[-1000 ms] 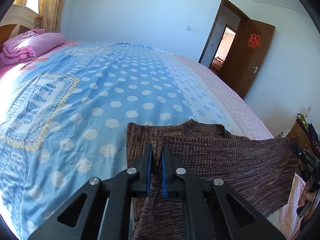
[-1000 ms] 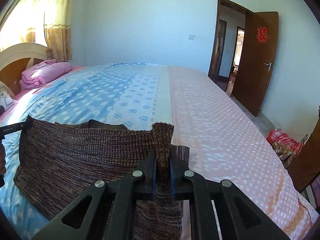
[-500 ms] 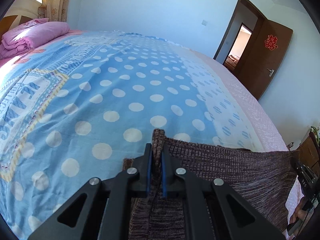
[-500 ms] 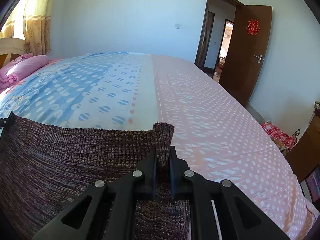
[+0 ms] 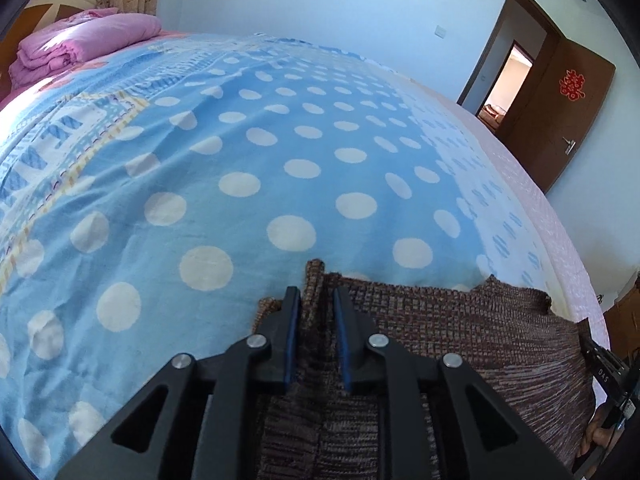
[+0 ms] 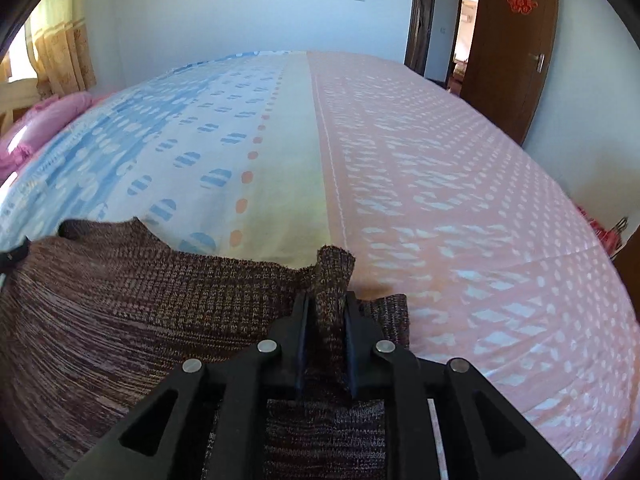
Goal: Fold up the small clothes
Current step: 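Lift the hem with both tools and fold it over toward the collar, then open both tools and release the folded sweater onto the bed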
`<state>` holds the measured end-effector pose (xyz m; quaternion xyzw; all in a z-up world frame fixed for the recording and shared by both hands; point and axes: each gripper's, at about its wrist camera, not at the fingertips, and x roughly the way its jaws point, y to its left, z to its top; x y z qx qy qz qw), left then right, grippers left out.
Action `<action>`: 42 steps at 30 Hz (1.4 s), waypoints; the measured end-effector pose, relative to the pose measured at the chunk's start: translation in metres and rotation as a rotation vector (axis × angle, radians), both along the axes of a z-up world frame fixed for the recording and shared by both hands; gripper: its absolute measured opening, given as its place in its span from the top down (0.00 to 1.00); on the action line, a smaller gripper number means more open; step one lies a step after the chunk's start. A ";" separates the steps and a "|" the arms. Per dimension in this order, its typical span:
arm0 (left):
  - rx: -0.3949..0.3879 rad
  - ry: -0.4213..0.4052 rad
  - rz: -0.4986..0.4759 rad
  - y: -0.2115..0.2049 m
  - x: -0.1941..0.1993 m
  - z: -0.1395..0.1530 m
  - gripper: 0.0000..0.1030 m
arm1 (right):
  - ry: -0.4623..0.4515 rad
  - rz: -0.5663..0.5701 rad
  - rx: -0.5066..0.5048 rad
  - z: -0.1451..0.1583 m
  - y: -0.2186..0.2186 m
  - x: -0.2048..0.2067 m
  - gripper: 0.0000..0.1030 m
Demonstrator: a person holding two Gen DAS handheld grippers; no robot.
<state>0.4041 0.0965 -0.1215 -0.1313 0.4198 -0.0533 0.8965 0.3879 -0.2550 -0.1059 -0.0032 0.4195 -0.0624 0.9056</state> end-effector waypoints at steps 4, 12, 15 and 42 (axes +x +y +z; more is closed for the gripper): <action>-0.023 -0.001 0.047 0.008 -0.005 -0.003 0.79 | -0.221 -0.201 0.030 0.047 -0.039 -0.048 0.82; -0.037 0.001 0.064 0.011 -0.004 -0.005 0.77 | -0.123 0.018 0.026 0.041 0.014 -0.119 0.82; -0.017 0.014 0.041 0.007 -0.001 -0.004 0.75 | -0.068 0.049 -0.002 0.014 0.036 -0.121 0.82; 0.304 -0.059 -0.047 -0.071 -0.144 0.006 0.25 | -0.064 0.098 0.034 -0.020 0.102 -0.173 0.77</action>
